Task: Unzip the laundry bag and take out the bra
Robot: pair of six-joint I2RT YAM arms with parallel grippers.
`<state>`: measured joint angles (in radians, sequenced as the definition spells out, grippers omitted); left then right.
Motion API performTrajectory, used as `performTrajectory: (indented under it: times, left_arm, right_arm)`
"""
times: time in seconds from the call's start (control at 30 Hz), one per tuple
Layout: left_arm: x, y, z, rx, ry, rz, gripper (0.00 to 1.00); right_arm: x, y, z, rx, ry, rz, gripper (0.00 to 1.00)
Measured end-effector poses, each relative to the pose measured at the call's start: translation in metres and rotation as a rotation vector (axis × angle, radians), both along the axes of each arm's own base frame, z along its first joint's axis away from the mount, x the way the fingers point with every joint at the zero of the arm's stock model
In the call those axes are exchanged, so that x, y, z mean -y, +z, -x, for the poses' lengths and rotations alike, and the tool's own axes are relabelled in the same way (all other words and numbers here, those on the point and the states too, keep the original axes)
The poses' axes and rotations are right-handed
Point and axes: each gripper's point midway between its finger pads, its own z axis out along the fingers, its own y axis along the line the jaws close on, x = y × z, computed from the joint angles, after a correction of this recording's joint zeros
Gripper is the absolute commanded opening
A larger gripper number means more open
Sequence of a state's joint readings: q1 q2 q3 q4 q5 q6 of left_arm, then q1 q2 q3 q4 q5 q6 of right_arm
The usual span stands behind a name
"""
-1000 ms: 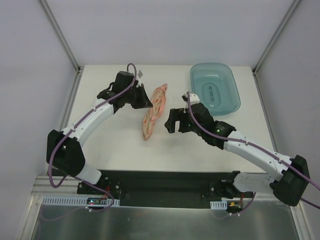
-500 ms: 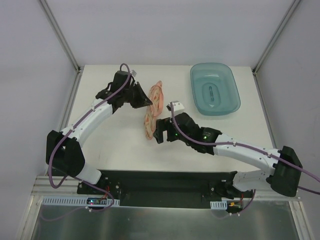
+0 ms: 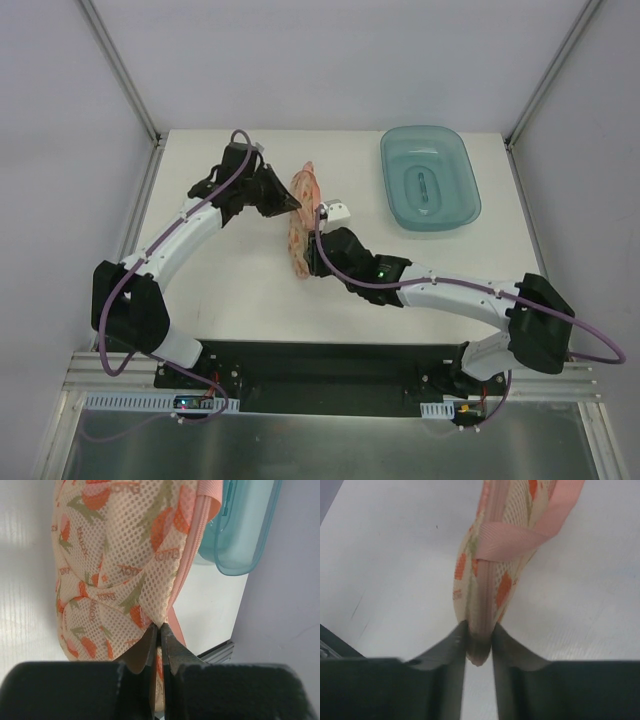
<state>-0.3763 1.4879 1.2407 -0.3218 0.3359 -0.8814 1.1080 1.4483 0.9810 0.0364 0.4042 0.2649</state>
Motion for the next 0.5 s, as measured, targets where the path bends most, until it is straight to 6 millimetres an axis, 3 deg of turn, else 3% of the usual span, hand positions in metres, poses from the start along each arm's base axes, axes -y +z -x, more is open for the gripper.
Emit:
performTrajectory:
  times: [0.03,0.23,0.3,0.4,0.5]
  left_arm:
    - [-0.002,0.000,-0.001,-0.001,0.005,0.001,0.00]
    - [-0.006,0.004,-0.001,0.008,0.017,0.008,0.00]
    - [-0.007,0.006,-0.001,0.016,0.019,0.011,0.28]
    - [-0.006,0.007,-0.001,0.049,-0.018,-0.006,0.99]
    - [-0.007,0.011,-0.002,0.110,-0.069,-0.037,0.99]
  right_arm:
    - [-0.002,0.003,-0.001,0.010,0.003,-0.005,0.01]
    - [-0.009,0.014,-0.004,0.031,0.010,-0.036,0.01]
    - [-0.010,0.017,-0.004,0.033,0.012,-0.034,0.01]
    - [-0.008,0.026,-0.004,0.027,0.012,-0.026,0.01]
    - [-0.005,0.047,-0.008,-0.001,-0.004,-0.043,0.01]
